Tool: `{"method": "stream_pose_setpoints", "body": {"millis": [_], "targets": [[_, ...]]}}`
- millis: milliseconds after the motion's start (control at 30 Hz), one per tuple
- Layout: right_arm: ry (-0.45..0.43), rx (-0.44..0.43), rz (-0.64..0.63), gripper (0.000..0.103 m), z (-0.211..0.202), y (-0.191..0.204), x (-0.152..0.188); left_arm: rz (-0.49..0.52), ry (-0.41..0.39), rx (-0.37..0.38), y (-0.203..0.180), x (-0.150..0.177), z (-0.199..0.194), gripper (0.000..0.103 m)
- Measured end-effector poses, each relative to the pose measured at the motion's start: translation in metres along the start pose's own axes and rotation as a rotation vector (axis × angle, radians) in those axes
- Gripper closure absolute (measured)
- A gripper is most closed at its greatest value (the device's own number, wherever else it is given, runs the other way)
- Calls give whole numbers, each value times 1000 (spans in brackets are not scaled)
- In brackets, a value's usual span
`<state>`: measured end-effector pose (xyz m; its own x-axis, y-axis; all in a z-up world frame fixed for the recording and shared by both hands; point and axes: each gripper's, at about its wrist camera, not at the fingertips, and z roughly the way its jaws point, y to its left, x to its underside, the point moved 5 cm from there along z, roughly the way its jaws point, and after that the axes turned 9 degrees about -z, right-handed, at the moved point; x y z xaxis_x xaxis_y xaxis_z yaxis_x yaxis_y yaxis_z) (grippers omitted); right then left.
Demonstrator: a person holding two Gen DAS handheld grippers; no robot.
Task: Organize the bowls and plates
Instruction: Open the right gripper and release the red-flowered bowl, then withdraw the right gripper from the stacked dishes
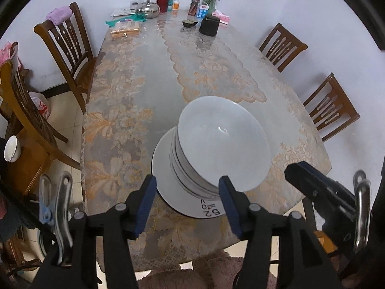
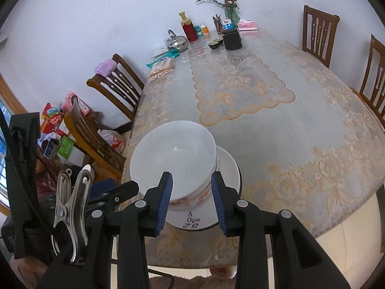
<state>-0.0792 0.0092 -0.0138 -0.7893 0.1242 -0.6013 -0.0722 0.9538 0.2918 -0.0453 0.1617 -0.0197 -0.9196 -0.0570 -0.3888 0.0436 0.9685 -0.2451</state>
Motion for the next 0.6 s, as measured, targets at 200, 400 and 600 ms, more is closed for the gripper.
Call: {"method": "stream_pose_setpoints", "body": {"millis": [200,400,600], "targets": [[13,4,9,69,0,0,10,5,-15,-27,-2,6,-2,46],[20,4,22,69,-2,0,17,-2,-10,-34,-3,11,-1,46],[29,7,43,69,-2,-3,22,6,-18,-41,-3,12,-2,46]]}}
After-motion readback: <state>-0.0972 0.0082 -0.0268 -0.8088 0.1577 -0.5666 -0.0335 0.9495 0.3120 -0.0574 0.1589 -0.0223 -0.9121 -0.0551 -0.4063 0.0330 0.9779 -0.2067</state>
